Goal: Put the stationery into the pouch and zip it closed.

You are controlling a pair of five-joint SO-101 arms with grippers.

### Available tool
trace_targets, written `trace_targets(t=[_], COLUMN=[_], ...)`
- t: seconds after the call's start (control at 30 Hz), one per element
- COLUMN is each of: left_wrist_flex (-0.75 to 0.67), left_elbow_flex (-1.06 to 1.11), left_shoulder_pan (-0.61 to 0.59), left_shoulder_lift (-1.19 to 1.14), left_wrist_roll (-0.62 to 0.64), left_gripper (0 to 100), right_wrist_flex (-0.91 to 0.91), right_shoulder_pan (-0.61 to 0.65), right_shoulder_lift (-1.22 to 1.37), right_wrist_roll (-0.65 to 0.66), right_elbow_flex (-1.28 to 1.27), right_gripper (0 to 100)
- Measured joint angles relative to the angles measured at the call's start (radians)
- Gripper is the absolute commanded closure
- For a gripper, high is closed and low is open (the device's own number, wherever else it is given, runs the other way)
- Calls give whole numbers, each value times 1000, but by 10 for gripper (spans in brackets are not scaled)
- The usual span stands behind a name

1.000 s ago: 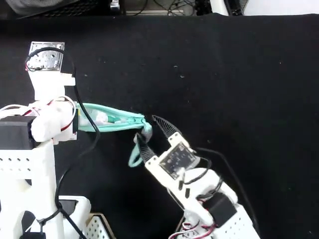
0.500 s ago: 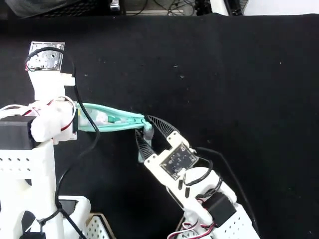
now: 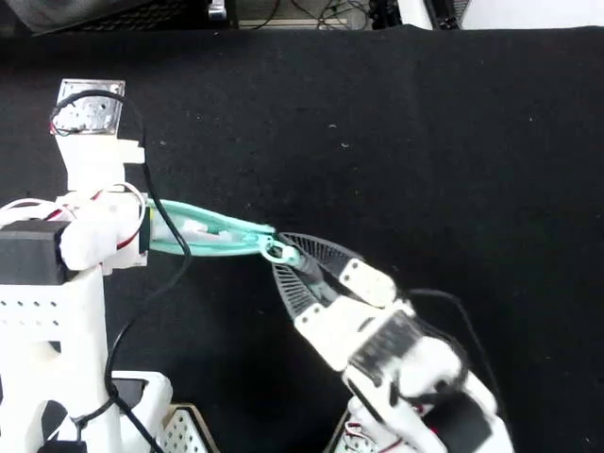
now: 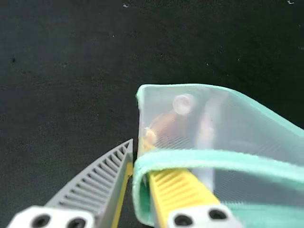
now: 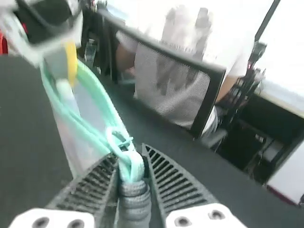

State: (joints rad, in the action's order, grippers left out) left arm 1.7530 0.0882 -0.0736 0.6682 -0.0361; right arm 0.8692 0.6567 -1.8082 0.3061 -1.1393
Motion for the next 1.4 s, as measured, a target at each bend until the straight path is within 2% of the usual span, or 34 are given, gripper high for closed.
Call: trace_targets(t=[0.1,0.23,0.37,0.5,0.73,0.9,1.0,1.13,1.3,1.4], left_wrist_flex=[0,0,0,0,0,0,0,-20,-164,-281], left_elbow_flex=[-21,-115,-186,-206,-199,-176,-97,103,373,465], left_shoulder_pan=[2,2,0,-5,-5,-5,-5,-5,-6,-6], left_shoulder_lift=[-5,3,63,153,319,411,462,468,471,470], left_wrist_roll=[0,0,2,2,2,2,2,2,2,0], left_gripper=[967,959,870,797,780,780,783,783,780,779], right_wrist_flex=[2,2,21,127,278,330,338,414,563,624], right_shoulder_pan=[0,0,0,-5,-8,-87,-92,-26,87,146], right_shoulder_lift=[37,227,470,674,795,833,841,878,954,1014], right_wrist_roll=[0,0,0,-14,-98,-101,-101,-54,26,49], right_elbow_flex=[60,183,384,594,721,743,756,835,1003,1105], right_gripper=[986,986,986,986,986,986,986,986,986,986])
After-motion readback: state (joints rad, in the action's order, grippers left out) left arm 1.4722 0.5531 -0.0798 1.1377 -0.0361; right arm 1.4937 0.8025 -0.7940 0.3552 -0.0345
